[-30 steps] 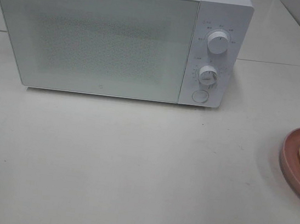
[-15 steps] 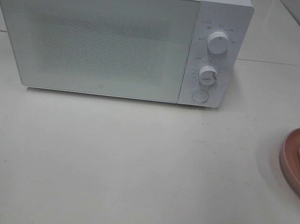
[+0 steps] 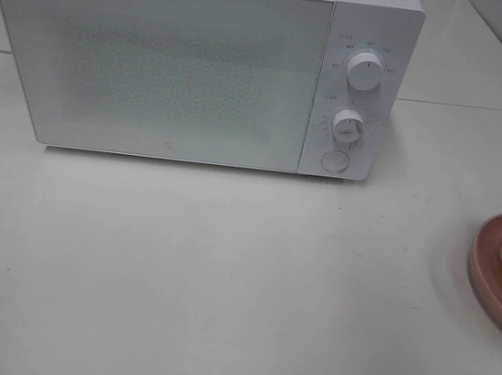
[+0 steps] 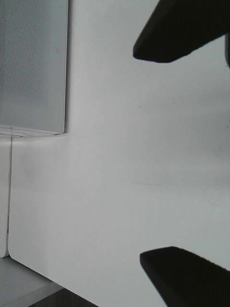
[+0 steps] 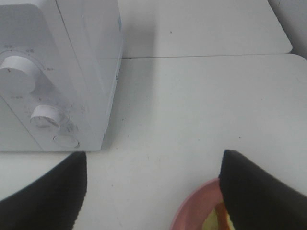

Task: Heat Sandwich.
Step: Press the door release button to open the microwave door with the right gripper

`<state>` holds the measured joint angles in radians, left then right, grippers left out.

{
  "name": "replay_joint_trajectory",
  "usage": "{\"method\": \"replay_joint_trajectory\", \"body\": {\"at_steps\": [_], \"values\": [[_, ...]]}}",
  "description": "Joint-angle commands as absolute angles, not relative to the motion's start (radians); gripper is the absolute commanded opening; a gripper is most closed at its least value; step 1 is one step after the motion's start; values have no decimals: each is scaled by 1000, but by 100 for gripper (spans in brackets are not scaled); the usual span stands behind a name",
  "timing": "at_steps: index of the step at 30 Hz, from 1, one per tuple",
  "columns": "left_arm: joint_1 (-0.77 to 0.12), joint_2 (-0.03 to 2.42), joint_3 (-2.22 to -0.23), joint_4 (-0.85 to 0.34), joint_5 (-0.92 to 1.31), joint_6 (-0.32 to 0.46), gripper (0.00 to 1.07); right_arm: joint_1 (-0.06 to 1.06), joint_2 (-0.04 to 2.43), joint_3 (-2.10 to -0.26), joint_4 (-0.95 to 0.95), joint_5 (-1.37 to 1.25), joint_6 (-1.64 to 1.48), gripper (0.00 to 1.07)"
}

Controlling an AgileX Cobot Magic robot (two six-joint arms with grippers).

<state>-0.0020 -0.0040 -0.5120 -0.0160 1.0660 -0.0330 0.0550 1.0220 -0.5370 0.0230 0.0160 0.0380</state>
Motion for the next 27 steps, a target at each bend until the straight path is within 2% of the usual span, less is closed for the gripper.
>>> {"method": "replay_joint_trajectory", "body": {"at_steps": [1, 7, 14, 16, 21, 25, 27], "values": [[-1, -28, -517, -12, 1070, -38, 102, 49, 1075, -539, 19, -112, 43, 74], [-1, -28, -517, -12, 1070, -38, 102, 49, 1160, -539, 19, -267, 43, 74], [-1, -28, -517, -12, 1070, -38, 102, 56, 1255, -458, 19, -592, 42, 74], [-1, -28, -517, -12, 1070, -38, 102, 89, 1267, -403, 35, -704, 17, 74], [-1, -28, -517, -12, 1070, -38, 102, 145, 1276, -354, 84, -754, -36, 74], [-1, -28, -517, -12, 1070, -38, 102, 265, 1280, -292, 252, -805, -132, 74], [-1, -28, -517, -12, 1070, -38, 102, 281, 1280, -286, 274, -805, -143, 74]]}}
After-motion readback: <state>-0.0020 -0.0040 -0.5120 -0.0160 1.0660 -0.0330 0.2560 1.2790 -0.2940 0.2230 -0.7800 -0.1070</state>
